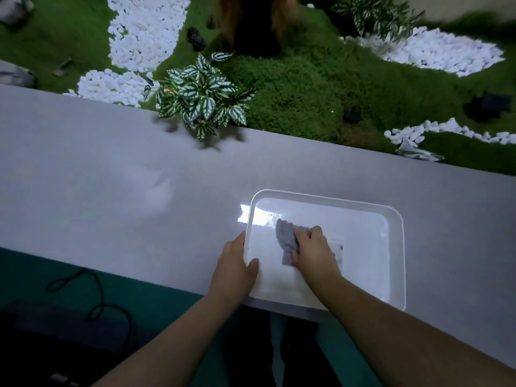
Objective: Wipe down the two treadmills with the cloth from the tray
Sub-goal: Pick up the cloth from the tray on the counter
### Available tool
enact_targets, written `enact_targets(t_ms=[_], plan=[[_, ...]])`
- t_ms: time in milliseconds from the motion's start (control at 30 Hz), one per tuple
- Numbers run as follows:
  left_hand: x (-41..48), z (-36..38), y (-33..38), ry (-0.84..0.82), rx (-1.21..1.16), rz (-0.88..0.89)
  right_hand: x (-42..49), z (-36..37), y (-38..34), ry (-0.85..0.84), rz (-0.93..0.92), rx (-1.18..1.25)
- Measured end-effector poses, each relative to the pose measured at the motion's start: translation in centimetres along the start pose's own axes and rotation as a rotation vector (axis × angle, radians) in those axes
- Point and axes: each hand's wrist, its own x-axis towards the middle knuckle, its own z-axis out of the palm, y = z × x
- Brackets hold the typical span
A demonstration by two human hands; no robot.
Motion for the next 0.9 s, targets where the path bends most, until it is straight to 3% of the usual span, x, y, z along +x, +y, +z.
enact_targets(t_ms=[133, 267, 600, 900], plan=[[-1.4, -2.2, 0.4, -0.113, 0.052, -0.07, -0.9, -2.7, -0.7, -0.043, 0.028, -0.063], [-4.7, -5.5, 1.2, -0.062, 0.057, -0.091, -4.4, -6.5, -2.4, 0.047, -0.024, 0.01], [-16.4, -12.7, 3.4, 0.283, -0.034, -0.098, -15.2, -14.5, -8.0, -0.007, -0.236, 0.21], [-29.8, -8.5, 6.7, 0.656, -0.265, -0.29, -21.7, -19.5, -10.7, -0.212, -0.63, 0.195]])
